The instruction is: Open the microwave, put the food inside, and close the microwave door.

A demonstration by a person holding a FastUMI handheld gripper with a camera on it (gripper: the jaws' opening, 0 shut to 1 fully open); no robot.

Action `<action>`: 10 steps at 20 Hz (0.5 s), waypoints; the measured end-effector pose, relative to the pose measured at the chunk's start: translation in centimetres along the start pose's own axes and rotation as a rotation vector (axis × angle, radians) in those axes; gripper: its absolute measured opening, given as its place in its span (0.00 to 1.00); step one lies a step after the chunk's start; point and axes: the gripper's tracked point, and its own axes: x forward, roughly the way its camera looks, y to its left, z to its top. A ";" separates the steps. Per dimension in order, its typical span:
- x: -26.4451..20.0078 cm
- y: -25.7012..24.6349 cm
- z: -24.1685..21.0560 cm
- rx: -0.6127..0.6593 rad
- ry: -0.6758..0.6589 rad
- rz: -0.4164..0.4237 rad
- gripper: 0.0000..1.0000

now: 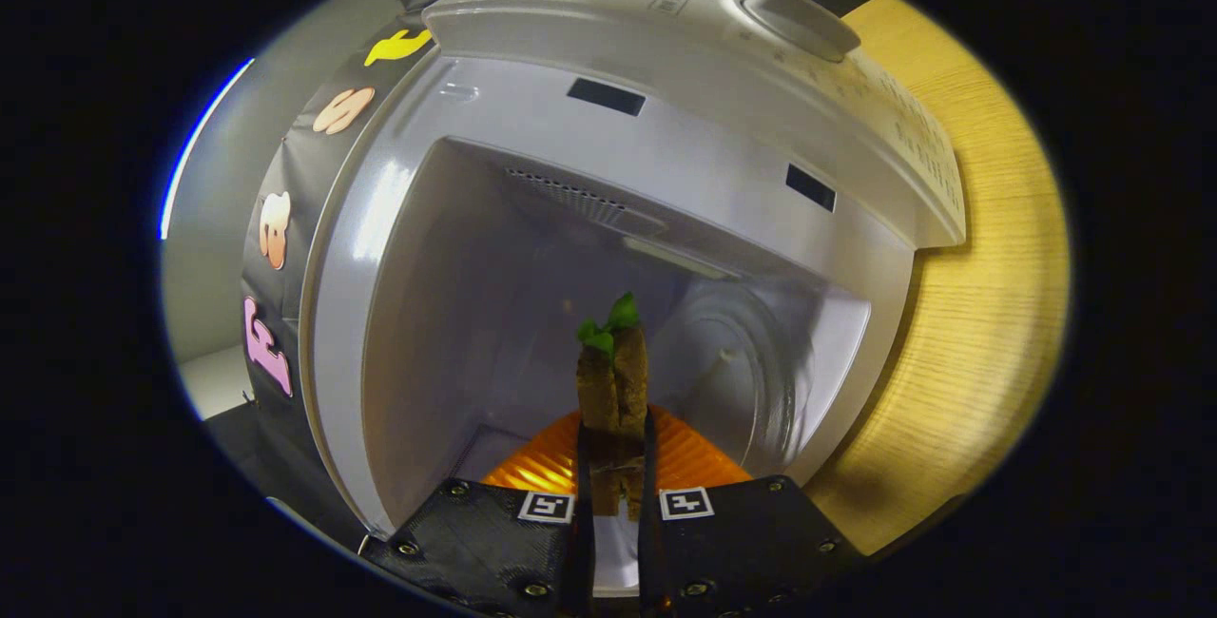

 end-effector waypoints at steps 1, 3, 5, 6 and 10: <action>0.3 -0.3 -0.1 0.002 -0.004 -0.008 0.18; 0.8 -0.6 0.0 0.008 -0.016 -0.025 0.18; 1.3 -1.1 -0.1 -0.031 -0.011 -0.043 0.18; 1.4 -1.2 -0.1 -0.046 -0.003 -0.049 0.18; 1.1 -2.3 -0.4 -0.084 0.054 -0.097 0.40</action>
